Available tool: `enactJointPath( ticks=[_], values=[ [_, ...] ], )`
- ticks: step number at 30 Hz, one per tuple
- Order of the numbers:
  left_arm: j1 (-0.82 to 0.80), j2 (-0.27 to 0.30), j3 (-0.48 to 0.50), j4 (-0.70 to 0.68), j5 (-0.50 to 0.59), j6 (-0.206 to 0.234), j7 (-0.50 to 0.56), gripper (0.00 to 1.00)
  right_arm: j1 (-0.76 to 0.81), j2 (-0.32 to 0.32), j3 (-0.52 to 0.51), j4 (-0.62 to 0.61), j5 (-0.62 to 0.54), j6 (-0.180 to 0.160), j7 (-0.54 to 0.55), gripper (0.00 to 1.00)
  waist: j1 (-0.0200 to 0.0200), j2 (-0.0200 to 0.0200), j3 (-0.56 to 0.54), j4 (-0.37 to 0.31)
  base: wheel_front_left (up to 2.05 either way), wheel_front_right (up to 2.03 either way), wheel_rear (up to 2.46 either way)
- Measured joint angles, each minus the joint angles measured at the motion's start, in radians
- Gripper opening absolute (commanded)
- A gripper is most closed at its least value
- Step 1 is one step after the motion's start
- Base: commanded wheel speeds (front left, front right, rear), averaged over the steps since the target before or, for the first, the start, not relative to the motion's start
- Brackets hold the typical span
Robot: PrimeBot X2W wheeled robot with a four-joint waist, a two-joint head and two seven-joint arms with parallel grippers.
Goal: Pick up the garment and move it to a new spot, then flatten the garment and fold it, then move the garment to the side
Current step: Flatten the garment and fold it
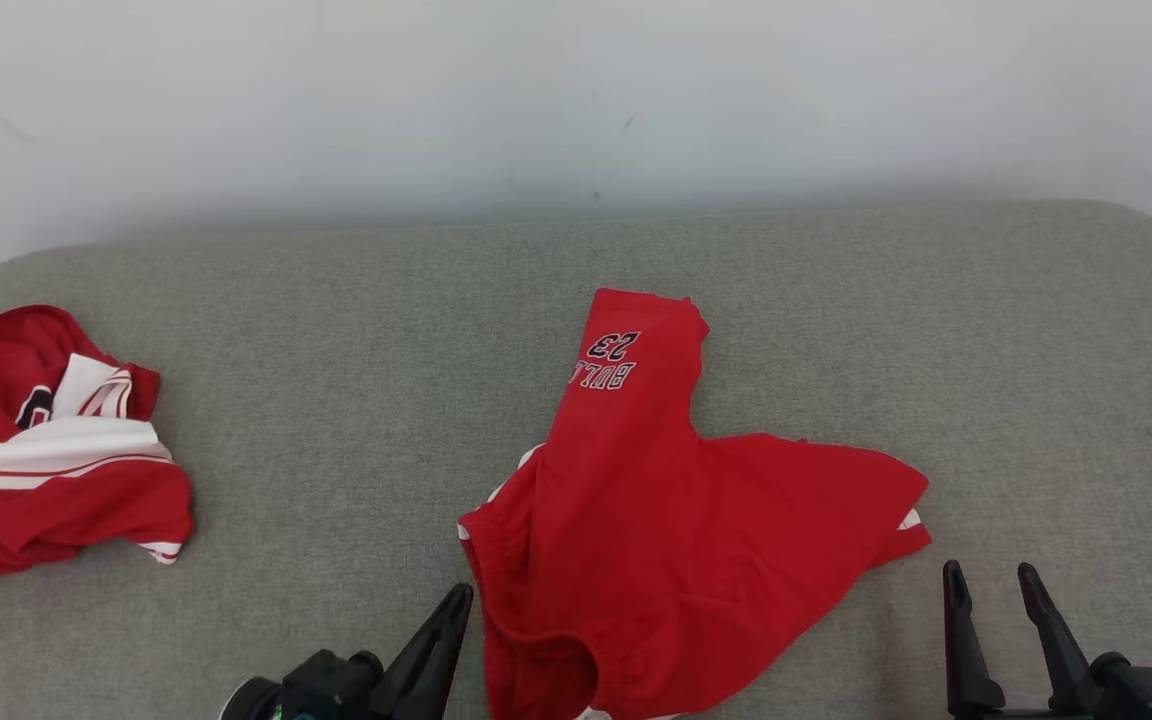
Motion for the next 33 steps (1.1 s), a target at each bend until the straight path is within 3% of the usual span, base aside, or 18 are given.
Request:
enactJointPath(
  ticks=[7,8,9,15,27,33],
  values=[
    [0.047,-0.002,-0.011,-0.046,0.033,0.0,0.0,0.03,-0.001,0.002,0.001,0.014,-0.002,0.0,0.0,1.0,0.0,0.0,-0.005,0.023,0.0,0.0,0.0],
    [0.054,-0.006,-0.004,-0.05,0.034,0.0,0.0,0.34,-0.001,0.001,0.001,0.015,-0.001,0.0,0.0,1.0,0.0,0.0,-0.007,0.024,0.0,0.0,0.0],
    [0.059,-0.011,0.01,-0.056,0.039,0.0,0.0,0.97,-0.001,0.0,0.002,0.016,-0.001,0.0,0.0,1.0,0.0,0.0,-0.009,0.025,0.0,0.0,0.0],
    [0.087,-0.028,0.114,-0.095,0.093,0.001,0.0,1.0,0.002,-0.006,0.003,0.016,0.002,0.0,0.0,1.0,0.0,0.0,-0.023,0.027,0.0,0.0,0.0],
    [0.171,-0.015,0.432,-0.196,0.138,0.018,0.0,1.0,0.021,-0.012,0.01,-0.004,0.01,0.0,0.0,1.0,-0.0001,0.0,-0.063,0.04,0.0,0.0,0.0],
    [0.218,-0.029,0.471,-0.225,0.172,0.015,0.0,1.0,0.055,-0.02,0.022,-0.039,0.013,0.0,0.0,1.0,0.0,0.0,-0.074,0.051,0.0,0.0,0.0]
  ],
)
